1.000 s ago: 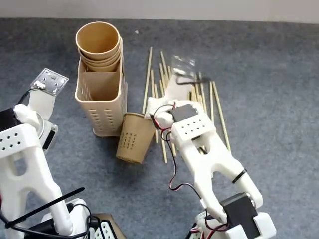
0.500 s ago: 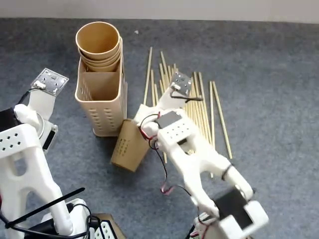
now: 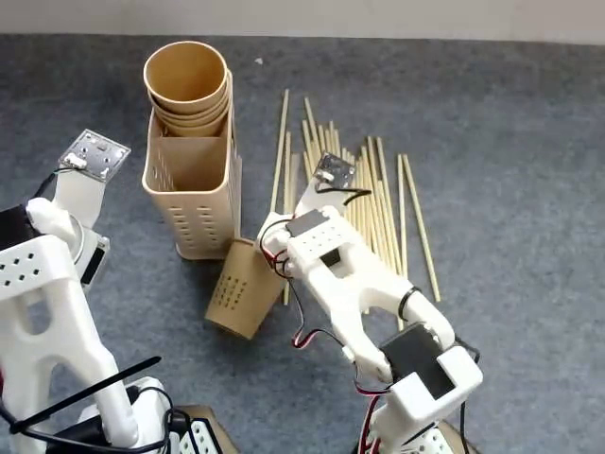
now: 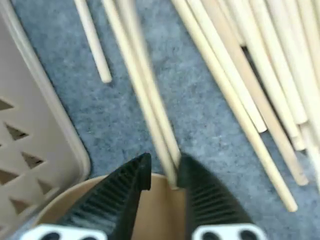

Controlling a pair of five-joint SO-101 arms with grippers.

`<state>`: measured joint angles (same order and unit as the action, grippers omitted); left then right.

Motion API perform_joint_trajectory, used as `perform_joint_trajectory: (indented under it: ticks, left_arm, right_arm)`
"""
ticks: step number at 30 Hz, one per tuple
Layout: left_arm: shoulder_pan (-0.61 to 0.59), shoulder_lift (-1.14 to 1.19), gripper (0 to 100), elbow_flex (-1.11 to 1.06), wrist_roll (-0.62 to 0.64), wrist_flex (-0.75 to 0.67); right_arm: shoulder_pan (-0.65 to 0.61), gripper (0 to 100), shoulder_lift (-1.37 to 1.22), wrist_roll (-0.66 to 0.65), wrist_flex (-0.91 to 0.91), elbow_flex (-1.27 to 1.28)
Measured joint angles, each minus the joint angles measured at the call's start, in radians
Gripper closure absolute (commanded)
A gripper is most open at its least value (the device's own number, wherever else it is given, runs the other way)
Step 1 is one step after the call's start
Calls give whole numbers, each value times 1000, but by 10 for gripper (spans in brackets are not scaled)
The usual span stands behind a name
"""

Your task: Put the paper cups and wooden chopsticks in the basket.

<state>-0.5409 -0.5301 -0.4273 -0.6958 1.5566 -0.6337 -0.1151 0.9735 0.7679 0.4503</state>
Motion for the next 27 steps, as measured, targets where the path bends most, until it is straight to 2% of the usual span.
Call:
perform_joint_trajectory:
  ticks: [8,11,14,20,24,27]
  left_arm:
    - [0,0,892,0,0,0]
    - [0,0,892,0,0,0]
    - [0,0,892,0,0,0]
    - [0,0,892,0,6,-23]
    - [0,0,892,0,6,-25]
    - [0,0,892,0,6,-29]
  right_arm:
    - [11,993,0,0,8,-2]
    - [61,993,0,-9,87,-32]
    - [129,993,5,-106,209,-137]
    - [215,993,158,-396,496,-445]
    - [167,991,213,-420,647,-508]
    - [92,931,210,-410,701,-479]
